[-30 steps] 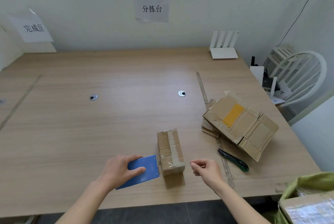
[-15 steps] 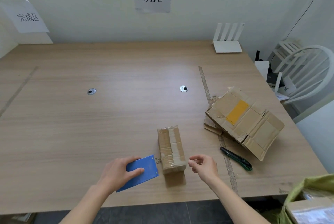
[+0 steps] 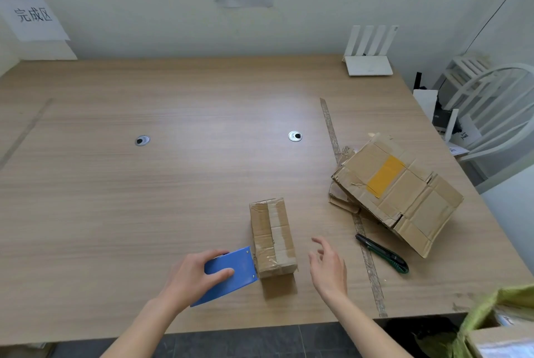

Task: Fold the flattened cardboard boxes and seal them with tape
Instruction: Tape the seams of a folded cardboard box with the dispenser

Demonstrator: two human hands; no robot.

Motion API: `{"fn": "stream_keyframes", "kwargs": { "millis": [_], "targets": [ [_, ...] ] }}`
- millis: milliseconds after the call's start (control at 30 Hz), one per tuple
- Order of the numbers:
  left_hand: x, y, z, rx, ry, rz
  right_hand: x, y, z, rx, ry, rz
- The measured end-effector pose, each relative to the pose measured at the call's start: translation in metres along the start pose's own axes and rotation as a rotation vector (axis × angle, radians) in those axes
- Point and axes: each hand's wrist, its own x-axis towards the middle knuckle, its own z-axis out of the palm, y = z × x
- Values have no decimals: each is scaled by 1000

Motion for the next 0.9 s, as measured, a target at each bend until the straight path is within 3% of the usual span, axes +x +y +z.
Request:
{"fn": "stream_keyframes", "kwargs": {
  "millis": [67,133,233,367,633,900],
  "targets": [
    [2,2,-2,-5,-9,19,-4,-16,4,-91,53,-310],
    [3,3,-3,-12,-17,32,-3,-37,15,-219,-80,-647],
    [4,0,-7,14,-24,42,3,-41,44,-479,-260,-860],
    [4,-10,-14,44,-50,45,6,-21,57,-660,-230,-848],
    [4,-8,-29,298,-76,171,5,-25,56,-712,-237,-800],
    [16,11,0,438,-37,129,2,-26,54,-723,-235,-783]
  ]
}}
